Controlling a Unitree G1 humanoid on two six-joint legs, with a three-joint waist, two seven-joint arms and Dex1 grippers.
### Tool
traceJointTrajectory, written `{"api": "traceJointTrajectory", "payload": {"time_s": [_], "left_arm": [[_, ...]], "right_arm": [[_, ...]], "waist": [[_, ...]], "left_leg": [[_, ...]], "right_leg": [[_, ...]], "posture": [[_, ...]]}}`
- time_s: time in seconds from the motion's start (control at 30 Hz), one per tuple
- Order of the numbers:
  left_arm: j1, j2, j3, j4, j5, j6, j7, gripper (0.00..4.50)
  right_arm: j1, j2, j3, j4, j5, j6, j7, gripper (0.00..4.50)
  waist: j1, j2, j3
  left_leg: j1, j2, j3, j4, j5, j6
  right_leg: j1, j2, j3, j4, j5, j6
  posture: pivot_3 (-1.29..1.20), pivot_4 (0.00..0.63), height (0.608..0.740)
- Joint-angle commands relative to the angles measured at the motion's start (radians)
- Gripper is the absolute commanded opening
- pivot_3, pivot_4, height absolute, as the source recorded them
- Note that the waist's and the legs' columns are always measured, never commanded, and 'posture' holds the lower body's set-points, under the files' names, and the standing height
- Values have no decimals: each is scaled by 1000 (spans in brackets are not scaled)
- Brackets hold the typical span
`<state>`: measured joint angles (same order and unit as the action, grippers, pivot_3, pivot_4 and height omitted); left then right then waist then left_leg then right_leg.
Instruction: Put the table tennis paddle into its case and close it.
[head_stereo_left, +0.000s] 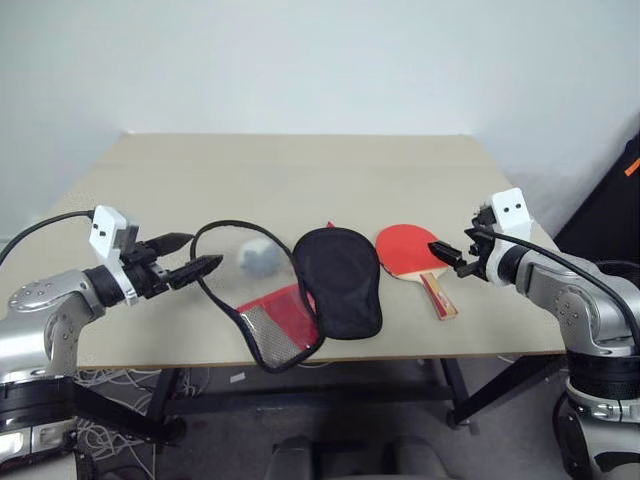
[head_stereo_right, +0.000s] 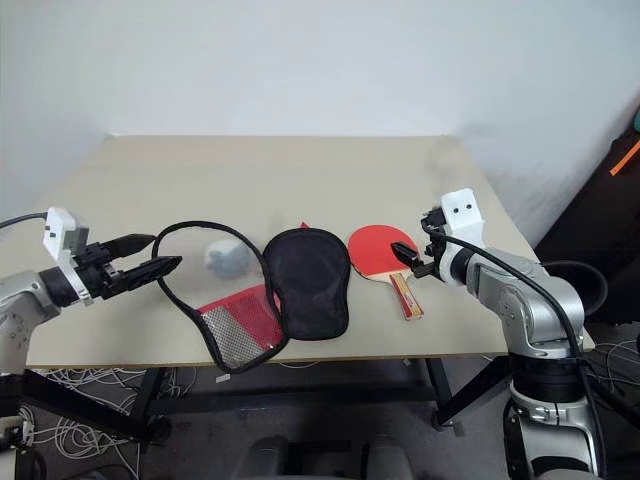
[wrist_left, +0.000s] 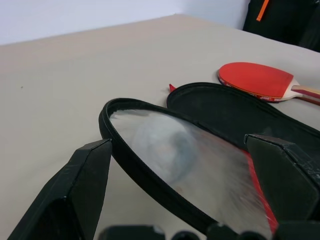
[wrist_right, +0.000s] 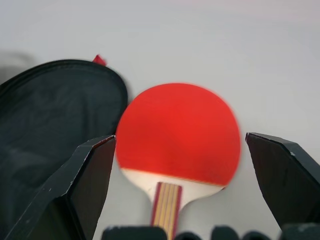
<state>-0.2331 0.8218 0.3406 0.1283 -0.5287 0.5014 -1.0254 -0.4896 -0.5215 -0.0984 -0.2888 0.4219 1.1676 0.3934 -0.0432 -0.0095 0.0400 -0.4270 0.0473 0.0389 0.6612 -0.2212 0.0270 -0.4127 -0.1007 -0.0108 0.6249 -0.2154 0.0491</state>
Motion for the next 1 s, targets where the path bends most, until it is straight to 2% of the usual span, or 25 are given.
{"api": "traceJointTrajectory", "payload": {"time_s": [0.03,0.27,0.67,1.0], "left_arm": [[20,13,32,-43,-28,-10,-27,4490],[-1,64,18,-12,-11,-30,-93,4490],[-89,161,78,102,-12,-89,-117,4490],[-145,187,59,136,8,-191,-234,4490]], "right_arm": [[-22,-46,-11,-29,39,89,31,4500],[-11,-77,-11,-47,44,111,44,4500],[28,-27,-29,-74,57,125,7,4500],[-1,6,-7,-65,44,166,-40,4500]], "waist": [[1,0,0],[0,0,0],[0,0,0],[0,0,0]], "left_leg": [[0,0,0,0,0,0],[0,0,0,0,0,0],[0,0,0,0,0,0],[0,0,0,0,0,0]], "right_leg": [[0,0,0,0,0,0],[0,0,0,0,0,0],[0,0,0,0,0,0],[-1,0,0,0,0,0]], "posture": [[0,0,740],[0,0,740],[0,0,740],[0,0,740]]}}
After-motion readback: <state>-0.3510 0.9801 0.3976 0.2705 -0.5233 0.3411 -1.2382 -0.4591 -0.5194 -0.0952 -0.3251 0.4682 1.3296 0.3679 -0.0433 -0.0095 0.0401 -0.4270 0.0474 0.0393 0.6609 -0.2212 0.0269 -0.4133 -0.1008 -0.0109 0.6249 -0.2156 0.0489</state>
